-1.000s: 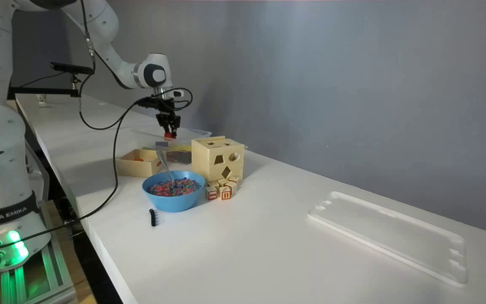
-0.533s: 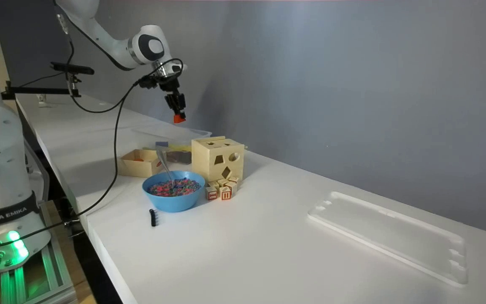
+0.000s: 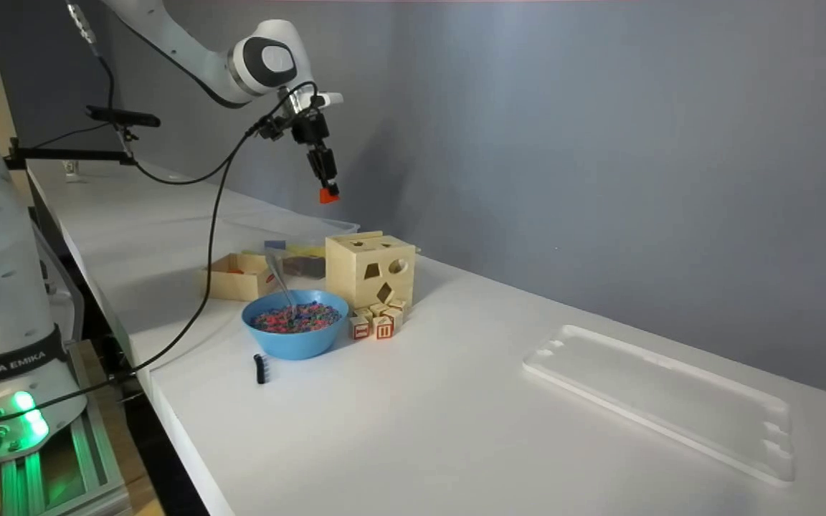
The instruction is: Move the clear container forwards, place the orange block on top of the wooden box on the right.
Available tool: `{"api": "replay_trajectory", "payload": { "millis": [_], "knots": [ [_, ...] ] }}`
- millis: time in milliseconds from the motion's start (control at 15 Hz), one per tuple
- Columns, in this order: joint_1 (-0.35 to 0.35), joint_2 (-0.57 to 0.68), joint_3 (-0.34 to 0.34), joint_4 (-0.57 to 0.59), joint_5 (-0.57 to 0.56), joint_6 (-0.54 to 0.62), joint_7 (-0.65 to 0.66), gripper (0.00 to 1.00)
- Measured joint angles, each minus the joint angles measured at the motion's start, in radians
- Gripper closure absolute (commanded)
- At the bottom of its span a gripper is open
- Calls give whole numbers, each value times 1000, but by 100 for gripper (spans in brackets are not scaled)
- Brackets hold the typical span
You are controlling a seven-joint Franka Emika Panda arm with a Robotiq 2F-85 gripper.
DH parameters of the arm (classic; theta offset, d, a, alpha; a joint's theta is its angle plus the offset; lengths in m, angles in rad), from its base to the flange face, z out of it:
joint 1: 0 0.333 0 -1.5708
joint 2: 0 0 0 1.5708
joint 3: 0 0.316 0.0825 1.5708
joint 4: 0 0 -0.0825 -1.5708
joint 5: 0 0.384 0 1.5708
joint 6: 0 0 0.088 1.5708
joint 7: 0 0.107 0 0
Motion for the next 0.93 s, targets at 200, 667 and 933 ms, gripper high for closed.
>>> {"api": "replay_trajectory", "payload": {
  "millis": [200, 667, 933],
  "knots": [
    [-1, 2, 5, 2, -1, 0, 1, 81],
    [-94, 13, -36, 78, -9, -61, 2, 81],
    [-139, 67, -92, 139, -8, -88, -27, 81]
  ]
}}
